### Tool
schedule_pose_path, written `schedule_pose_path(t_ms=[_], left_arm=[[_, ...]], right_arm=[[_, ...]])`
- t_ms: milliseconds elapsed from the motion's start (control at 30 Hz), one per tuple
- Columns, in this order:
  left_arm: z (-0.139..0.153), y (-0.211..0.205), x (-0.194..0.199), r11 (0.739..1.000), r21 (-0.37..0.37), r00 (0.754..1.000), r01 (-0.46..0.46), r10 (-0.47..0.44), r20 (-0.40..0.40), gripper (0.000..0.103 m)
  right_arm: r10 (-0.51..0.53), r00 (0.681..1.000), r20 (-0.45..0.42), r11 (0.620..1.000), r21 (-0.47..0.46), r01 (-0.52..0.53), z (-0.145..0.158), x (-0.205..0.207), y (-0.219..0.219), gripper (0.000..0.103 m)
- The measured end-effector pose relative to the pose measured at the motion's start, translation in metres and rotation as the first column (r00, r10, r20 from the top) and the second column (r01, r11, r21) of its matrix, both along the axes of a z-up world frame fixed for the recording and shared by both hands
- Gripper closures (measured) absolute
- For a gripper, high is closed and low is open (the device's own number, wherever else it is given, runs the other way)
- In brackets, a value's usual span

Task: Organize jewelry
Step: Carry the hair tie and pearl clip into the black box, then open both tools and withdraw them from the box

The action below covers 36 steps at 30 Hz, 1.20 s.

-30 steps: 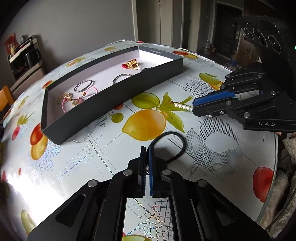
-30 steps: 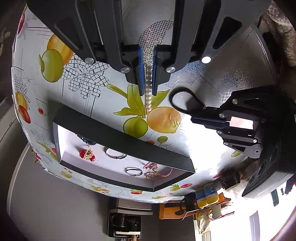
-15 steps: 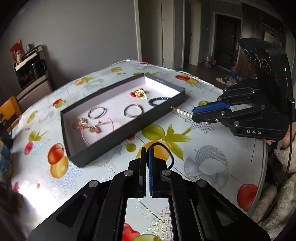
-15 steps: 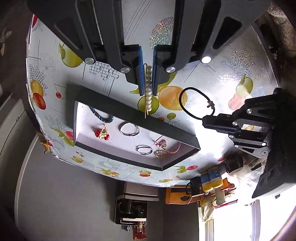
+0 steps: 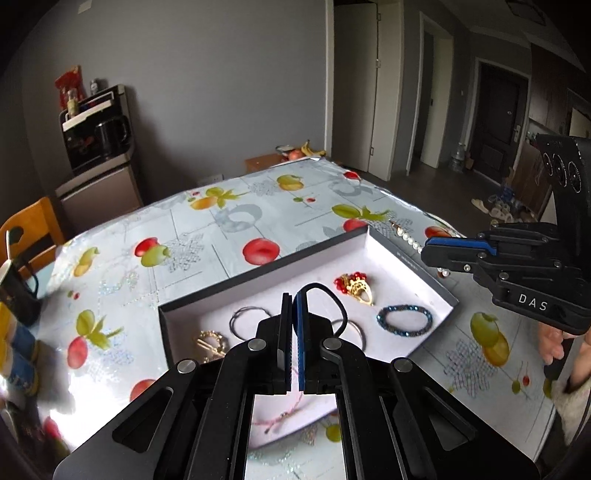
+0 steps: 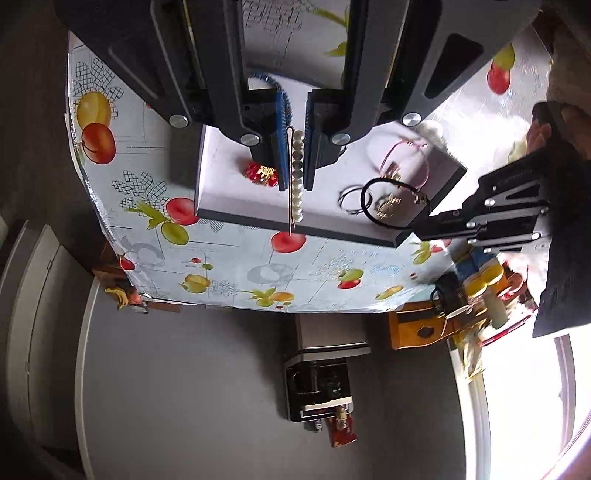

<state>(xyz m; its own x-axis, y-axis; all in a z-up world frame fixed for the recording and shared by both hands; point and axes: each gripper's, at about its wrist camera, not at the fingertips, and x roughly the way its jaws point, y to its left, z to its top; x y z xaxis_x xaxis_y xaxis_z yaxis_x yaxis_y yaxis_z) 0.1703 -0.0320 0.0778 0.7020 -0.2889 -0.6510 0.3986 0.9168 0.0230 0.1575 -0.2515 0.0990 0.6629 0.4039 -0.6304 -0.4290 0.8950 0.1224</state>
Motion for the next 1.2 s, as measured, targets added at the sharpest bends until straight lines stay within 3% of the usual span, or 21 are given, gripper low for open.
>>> schedule_pose_path(t_ms=[233, 433, 633, 767, 1200], left_arm=[[-0.024, -0.012, 0.052, 0.997, -0.054, 0.996, -0.047, 0.043, -0.073, 0.101], [-0.054, -0.020, 0.072, 0.998, -0.012, 0.989, -0.069, 0.067, -0.134, 0.101], [-0.076, -0.022, 0.082, 0.997, 0.034, 0.982, -0.075, 0.079, -0.173, 0.101], [-0.077, -0.023, 0.084, 0.997, 0.042, 0.980, -0.071, 0.077, -0.181, 0.101], [-0.080, -0.028, 0.083, 0.992, 0.099, 0.981, -0.073, 0.089, -0.173, 0.101]], right_arm=[[-0.109, 0.990, -0.091, 0.993, 0.039, 0.113, -0.028, 0.056, -0.010, 0.095], [-0.158, 0.975, -0.157, 0.987, -0.008, 0.159, -0.061, 0.072, -0.011, 0.095], [-0.194, 0.967, -0.165, 0.979, -0.089, 0.181, -0.073, 0.075, -0.010, 0.095], [-0.204, 0.965, -0.166, 0.974, -0.131, 0.183, -0.078, 0.076, -0.007, 0.095], [-0.196, 0.967, -0.163, 0.974, -0.145, 0.173, -0.078, 0.074, -0.004, 0.095]])
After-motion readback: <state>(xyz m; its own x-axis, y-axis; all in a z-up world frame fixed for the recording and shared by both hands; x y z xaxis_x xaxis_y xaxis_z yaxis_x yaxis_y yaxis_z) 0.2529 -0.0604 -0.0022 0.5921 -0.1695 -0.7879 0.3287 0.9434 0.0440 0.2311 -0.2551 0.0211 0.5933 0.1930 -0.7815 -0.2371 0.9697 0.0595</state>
